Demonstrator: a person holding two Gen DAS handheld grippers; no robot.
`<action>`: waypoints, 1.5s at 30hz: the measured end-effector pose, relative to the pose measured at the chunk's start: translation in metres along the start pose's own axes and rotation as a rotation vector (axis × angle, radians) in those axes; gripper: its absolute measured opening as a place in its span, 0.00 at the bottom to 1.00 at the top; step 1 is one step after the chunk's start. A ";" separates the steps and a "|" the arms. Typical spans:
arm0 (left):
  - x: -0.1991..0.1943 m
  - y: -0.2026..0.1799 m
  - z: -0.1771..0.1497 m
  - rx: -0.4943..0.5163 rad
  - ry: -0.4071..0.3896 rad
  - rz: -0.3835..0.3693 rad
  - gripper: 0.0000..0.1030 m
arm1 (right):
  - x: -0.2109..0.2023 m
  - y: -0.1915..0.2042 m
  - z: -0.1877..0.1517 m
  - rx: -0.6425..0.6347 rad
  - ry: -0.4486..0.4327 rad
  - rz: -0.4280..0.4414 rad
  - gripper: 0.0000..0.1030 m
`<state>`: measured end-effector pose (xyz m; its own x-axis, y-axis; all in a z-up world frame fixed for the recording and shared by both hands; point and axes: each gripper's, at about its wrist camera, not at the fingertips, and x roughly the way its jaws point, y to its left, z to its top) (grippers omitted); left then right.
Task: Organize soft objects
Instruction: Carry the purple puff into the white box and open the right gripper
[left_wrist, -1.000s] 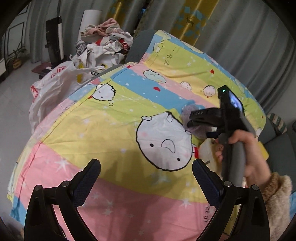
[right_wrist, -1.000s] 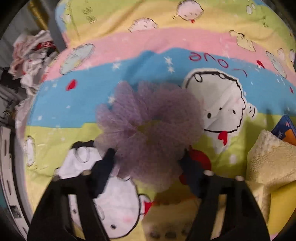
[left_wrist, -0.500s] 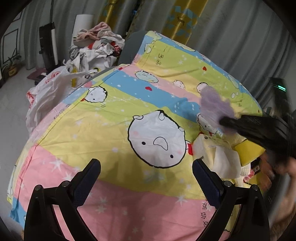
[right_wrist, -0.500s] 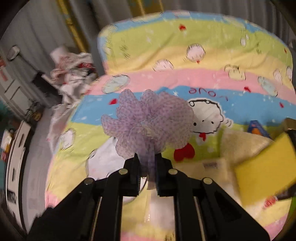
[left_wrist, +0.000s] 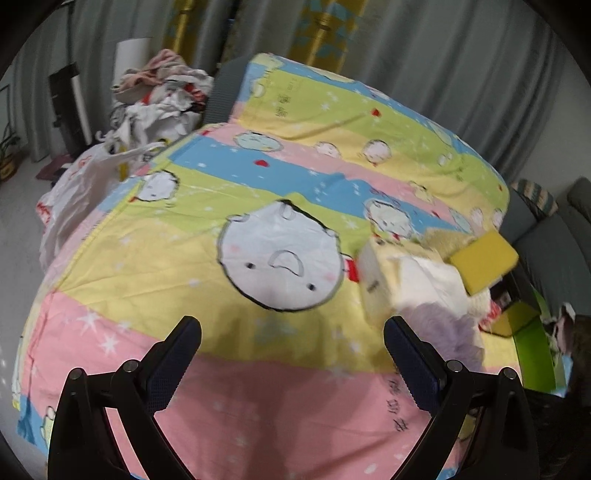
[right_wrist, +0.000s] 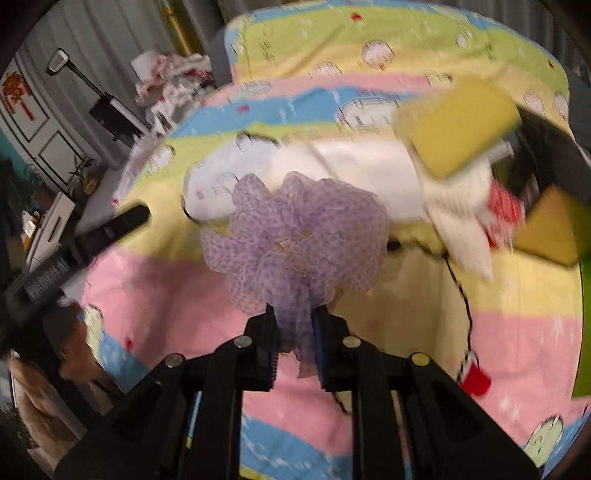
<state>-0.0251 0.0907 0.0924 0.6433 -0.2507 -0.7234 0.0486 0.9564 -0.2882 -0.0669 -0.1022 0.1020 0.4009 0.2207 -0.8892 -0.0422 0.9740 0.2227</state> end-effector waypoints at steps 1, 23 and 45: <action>0.001 -0.005 -0.002 0.013 0.008 -0.016 0.96 | 0.002 -0.005 -0.004 0.018 0.008 -0.020 0.36; 0.065 -0.085 -0.060 0.098 0.299 -0.323 0.30 | 0.032 -0.051 0.009 0.266 -0.006 0.190 0.59; -0.001 -0.232 -0.033 0.365 -0.011 -0.672 0.22 | -0.118 -0.118 -0.009 0.313 -0.461 0.079 0.28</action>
<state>-0.0623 -0.1358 0.1390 0.3935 -0.7967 -0.4587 0.6805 0.5879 -0.4374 -0.1171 -0.2424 0.1775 0.7687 0.1786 -0.6142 0.1568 0.8783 0.4517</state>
